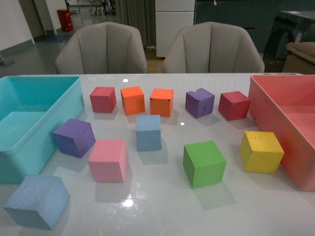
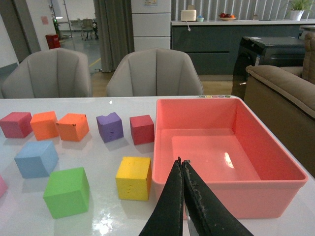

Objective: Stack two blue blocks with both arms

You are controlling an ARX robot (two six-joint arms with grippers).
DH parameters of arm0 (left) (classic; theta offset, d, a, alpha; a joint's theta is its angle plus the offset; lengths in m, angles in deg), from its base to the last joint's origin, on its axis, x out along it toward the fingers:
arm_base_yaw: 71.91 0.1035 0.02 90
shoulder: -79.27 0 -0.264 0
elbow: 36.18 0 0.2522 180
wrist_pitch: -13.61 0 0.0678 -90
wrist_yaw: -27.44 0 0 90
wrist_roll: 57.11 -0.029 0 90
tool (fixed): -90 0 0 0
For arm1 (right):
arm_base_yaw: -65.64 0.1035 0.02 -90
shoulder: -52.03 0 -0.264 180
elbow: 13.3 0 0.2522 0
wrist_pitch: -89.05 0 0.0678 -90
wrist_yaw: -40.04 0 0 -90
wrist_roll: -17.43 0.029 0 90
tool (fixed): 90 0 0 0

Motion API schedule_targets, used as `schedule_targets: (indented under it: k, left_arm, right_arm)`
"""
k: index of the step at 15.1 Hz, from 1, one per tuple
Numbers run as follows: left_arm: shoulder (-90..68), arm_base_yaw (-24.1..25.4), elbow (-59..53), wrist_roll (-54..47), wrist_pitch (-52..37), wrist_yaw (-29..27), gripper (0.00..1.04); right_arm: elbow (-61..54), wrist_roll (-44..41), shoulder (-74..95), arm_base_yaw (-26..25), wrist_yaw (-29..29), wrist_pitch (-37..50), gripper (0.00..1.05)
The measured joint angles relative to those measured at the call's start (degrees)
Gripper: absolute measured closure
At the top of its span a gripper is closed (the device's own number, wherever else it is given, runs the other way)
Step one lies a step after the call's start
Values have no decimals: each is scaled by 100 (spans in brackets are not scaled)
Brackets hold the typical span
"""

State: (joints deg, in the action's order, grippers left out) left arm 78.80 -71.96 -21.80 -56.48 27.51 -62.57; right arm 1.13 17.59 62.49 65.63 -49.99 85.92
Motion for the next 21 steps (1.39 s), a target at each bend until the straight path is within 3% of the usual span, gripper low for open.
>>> schedule_targets:
  k: [2,3,11,12,14,17,19,21]
  left_arm:
    - [0,0,0,0,2,2,7]
    - [0,0,0,0,4,-2,7]
    - [0,0,0,0,2,0,7]
    - [0,0,0,0,2,0,7]
    - [0,0,0,0,2,0,7]
    - [0,0,0,0,4,0,7]
    - [0,0,0,0,2,0,7]
    - [-756,481,546,195,1196,1174,7]
  right_arm:
    - [7,0,-256,0,-2,-361,103]
    - [7,0,-715,0,7,-1040,103]
    - [7,0,-1021,0,2,-1084,103]
    - [7,-4,-1021,0,2,-1084,96]
    - [7,-2,-1021,0,2,-1084,65]
    - [7,-2,-1021,0,2,-1084,38]
    - [7,-2,-1021,0,2,-1084,10]
    - [7,-2,-1021,0,7,-1082,7]
